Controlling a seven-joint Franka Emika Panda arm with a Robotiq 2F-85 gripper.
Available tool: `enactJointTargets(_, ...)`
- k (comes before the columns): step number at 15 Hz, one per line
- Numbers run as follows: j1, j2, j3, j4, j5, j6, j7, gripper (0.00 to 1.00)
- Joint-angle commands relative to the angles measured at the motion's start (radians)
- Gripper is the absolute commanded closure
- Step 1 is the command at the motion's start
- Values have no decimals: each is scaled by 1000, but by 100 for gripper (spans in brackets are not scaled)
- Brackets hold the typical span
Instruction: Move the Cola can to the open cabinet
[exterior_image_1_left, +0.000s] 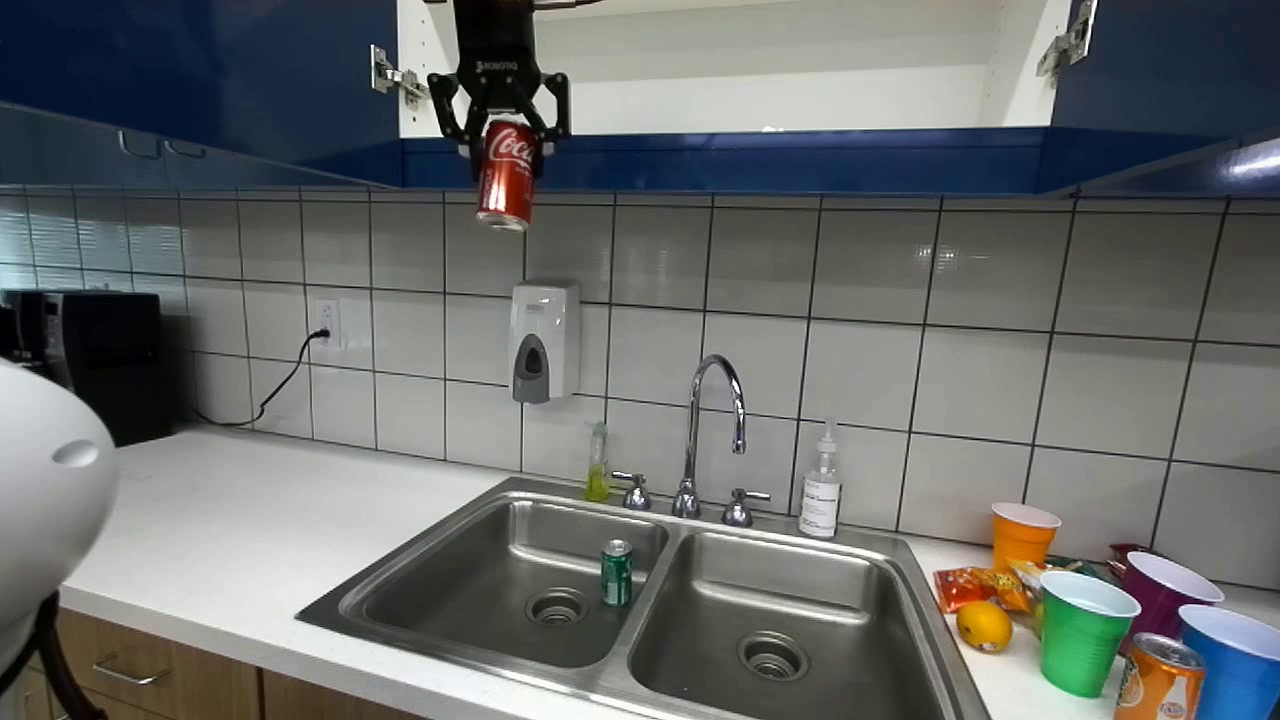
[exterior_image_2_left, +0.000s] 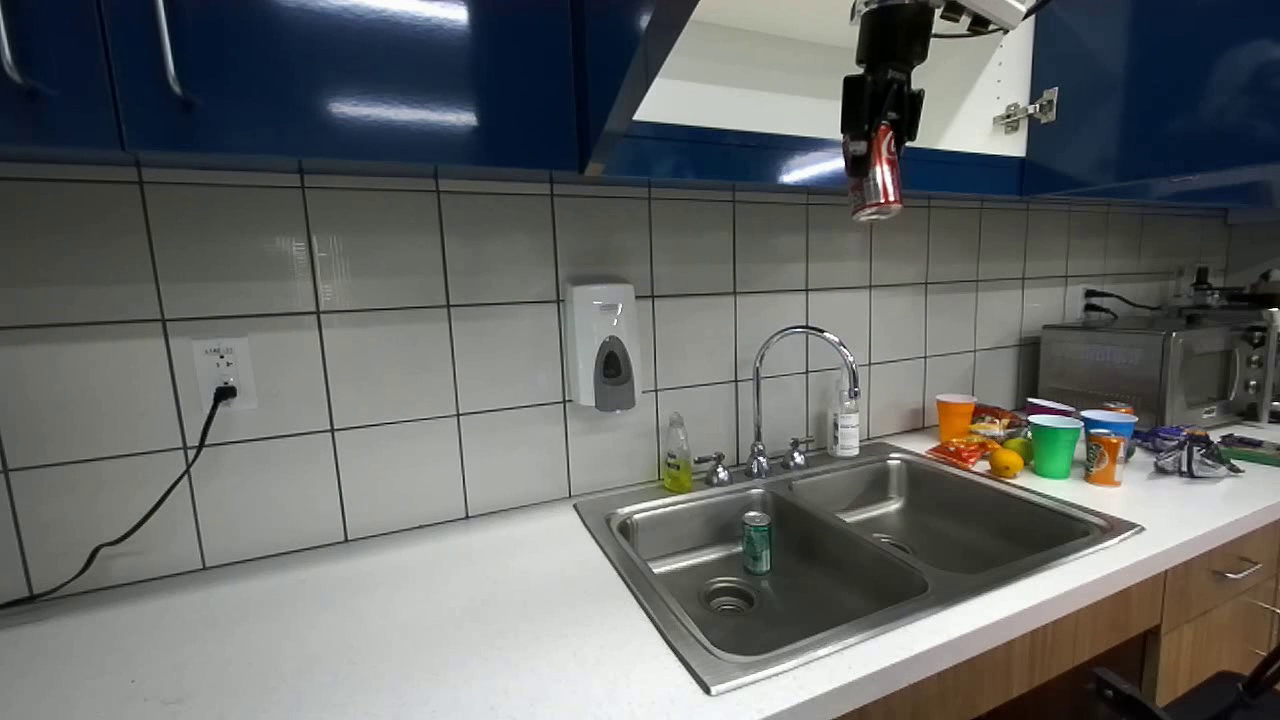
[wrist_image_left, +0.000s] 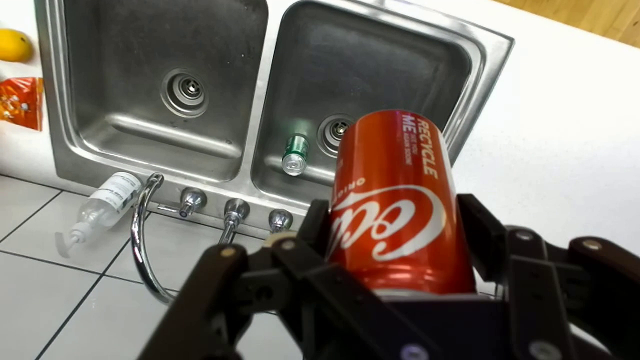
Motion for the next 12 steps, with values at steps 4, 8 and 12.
enactJointTargets(4,-4,11,1,78,-26,-27,-4,59)
enactJointTargets(8,-4,17,1,115,-40,-33,-6,59)
enactJointTargets(12,-2,23,3,148,-51,-33,-8,59)
